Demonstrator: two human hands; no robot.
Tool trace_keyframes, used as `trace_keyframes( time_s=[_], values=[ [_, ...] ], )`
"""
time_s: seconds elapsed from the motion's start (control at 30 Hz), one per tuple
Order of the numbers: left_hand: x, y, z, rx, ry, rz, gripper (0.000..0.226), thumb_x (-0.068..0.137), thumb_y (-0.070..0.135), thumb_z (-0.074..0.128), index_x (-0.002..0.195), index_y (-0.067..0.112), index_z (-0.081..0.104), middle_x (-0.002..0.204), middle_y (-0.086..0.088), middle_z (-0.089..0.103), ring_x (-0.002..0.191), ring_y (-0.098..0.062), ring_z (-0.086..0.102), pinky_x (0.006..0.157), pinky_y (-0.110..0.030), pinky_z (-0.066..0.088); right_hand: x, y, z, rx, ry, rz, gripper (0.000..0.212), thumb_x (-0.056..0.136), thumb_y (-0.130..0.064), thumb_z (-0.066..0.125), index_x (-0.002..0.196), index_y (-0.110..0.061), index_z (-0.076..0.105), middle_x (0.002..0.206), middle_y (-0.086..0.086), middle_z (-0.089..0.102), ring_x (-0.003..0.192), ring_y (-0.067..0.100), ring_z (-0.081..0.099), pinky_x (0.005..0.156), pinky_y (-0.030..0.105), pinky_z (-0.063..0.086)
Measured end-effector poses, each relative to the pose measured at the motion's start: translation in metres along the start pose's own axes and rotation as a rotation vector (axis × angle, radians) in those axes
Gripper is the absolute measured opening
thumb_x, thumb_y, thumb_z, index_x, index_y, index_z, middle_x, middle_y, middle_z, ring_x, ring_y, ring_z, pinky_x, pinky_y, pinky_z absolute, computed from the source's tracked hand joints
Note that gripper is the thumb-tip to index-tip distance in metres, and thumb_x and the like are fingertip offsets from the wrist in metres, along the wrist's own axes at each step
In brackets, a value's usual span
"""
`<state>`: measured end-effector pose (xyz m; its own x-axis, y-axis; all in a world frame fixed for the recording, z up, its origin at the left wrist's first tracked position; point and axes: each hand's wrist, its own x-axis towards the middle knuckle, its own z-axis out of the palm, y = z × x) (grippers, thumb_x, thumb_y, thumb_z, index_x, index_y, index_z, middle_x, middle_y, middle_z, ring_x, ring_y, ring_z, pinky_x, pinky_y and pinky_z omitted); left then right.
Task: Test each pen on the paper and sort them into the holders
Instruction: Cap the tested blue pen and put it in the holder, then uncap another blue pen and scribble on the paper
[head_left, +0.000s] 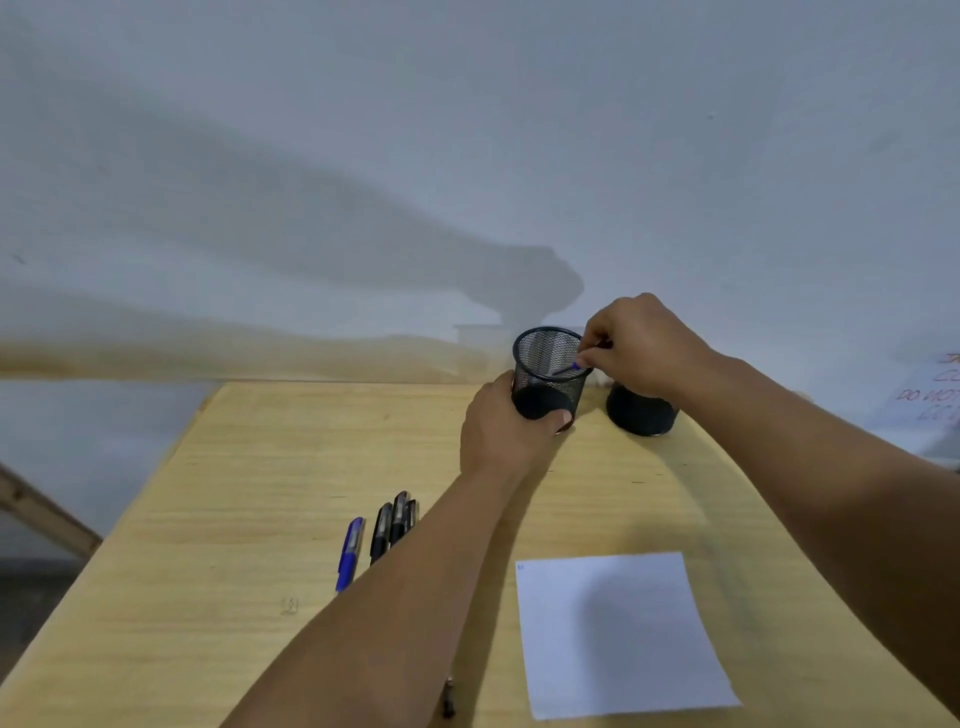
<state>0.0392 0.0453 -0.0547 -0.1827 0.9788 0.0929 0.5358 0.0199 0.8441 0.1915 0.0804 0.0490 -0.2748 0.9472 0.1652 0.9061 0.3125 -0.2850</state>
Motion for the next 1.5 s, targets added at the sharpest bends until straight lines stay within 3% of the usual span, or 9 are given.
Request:
trace_keyframes(
  time_s=[0.27,0.37,0.43,0.53,0.67,0.87,1.03,1.17,1.5],
  values=[
    [0.001,0.001,-0.002,0.043,-0.019,0.002,0.052,0.062,0.048,0.080,0.107,0.025,0.065,0.103,0.004,0.067,0.092,-0.016,0.064,0.076,-0.033,0.055,0.014,-0.002,0.022,-0.123,-0.004,-0.005,0.013,0.084,-0.029,0.072,0.090,-0.018,0.077,0.093,0.009,0.075,0.097,0.030,0.064,0.073,0.032,0.046],
    [0.002,0.001,-0.008,0.102,-0.052,0.022,0.054,0.062,0.051,0.080,0.106,0.023,0.064,0.103,0.001,0.067,0.096,-0.020,0.064,0.076,-0.034,0.054,0.006,-0.002,0.019,-0.132,0.045,0.005,0.028,0.088,-0.041,0.066,0.111,-0.026,0.071,0.109,0.002,0.072,0.110,0.030,0.059,0.086,0.040,0.047],
    [0.001,0.000,-0.015,0.136,-0.091,0.037,0.064,0.068,0.047,0.081,0.121,0.017,0.060,0.118,-0.005,0.063,0.110,-0.023,0.059,0.085,-0.033,0.049,-0.002,-0.003,0.015,-0.069,0.128,0.027,0.038,0.089,-0.047,0.062,0.122,-0.028,0.065,0.121,0.001,0.067,0.117,0.030,0.054,0.092,0.045,0.044],
    [-0.005,-0.005,-0.036,0.109,-0.107,0.053,0.083,0.076,0.044,0.079,0.145,0.015,0.043,0.136,-0.004,0.056,0.124,-0.022,0.053,0.102,-0.038,0.045,-0.019,-0.005,0.010,0.067,0.287,0.035,0.036,0.090,-0.044,0.061,0.122,-0.027,0.063,0.119,0.002,0.065,0.111,0.029,0.056,0.093,0.048,0.046],
    [-0.022,-0.014,-0.078,0.064,-0.086,0.075,0.070,0.085,0.040,0.073,0.145,0.021,0.044,0.126,0.005,0.061,0.106,-0.012,0.056,0.088,-0.024,0.044,-0.051,-0.020,0.014,0.236,0.360,0.043,0.029,0.089,-0.034,0.063,0.116,-0.024,0.066,0.113,-0.002,0.065,0.101,0.023,0.058,0.089,0.038,0.046],
    [-0.045,-0.043,-0.137,0.122,-0.022,0.049,0.047,0.090,0.036,0.067,0.135,0.021,0.058,0.115,0.008,0.065,0.099,-0.010,0.060,0.074,-0.016,0.041,-0.102,-0.067,0.047,0.309,0.201,-0.022,0.031,0.085,-0.032,0.071,0.113,-0.021,0.070,0.102,-0.003,0.069,0.092,0.013,0.062,0.086,0.034,0.050],
    [-0.065,-0.074,-0.173,0.208,-0.132,0.034,0.036,0.094,0.035,0.063,0.127,0.022,0.064,0.126,0.005,0.065,0.107,-0.013,0.060,0.090,-0.031,0.050,-0.144,-0.114,0.082,0.277,0.015,-0.108,0.054,0.079,-0.061,0.065,0.126,-0.034,0.062,0.106,-0.014,0.063,0.099,0.011,0.052,0.089,0.038,0.046],
    [-0.076,-0.090,-0.185,0.283,-0.230,0.024,0.038,0.094,0.042,0.062,0.125,0.022,0.066,0.126,0.005,0.065,0.105,-0.012,0.059,0.085,-0.026,0.045,-0.173,-0.150,0.101,0.169,-0.107,-0.139,0.072,0.071,-0.076,0.061,0.132,-0.038,0.055,0.101,-0.016,0.052,0.104,0.012,0.046,0.089,0.035,0.037],
    [-0.073,-0.098,-0.182,0.464,-0.319,0.137,0.021,0.094,0.023,0.060,0.106,0.017,0.076,0.114,-0.002,0.069,0.108,-0.019,0.061,0.088,-0.027,0.045,-0.197,-0.196,0.133,0.090,-0.152,-0.156,0.078,0.065,-0.082,0.056,0.130,-0.039,0.055,0.104,-0.014,0.048,0.107,0.013,0.045,0.092,0.037,0.031]
  ],
)
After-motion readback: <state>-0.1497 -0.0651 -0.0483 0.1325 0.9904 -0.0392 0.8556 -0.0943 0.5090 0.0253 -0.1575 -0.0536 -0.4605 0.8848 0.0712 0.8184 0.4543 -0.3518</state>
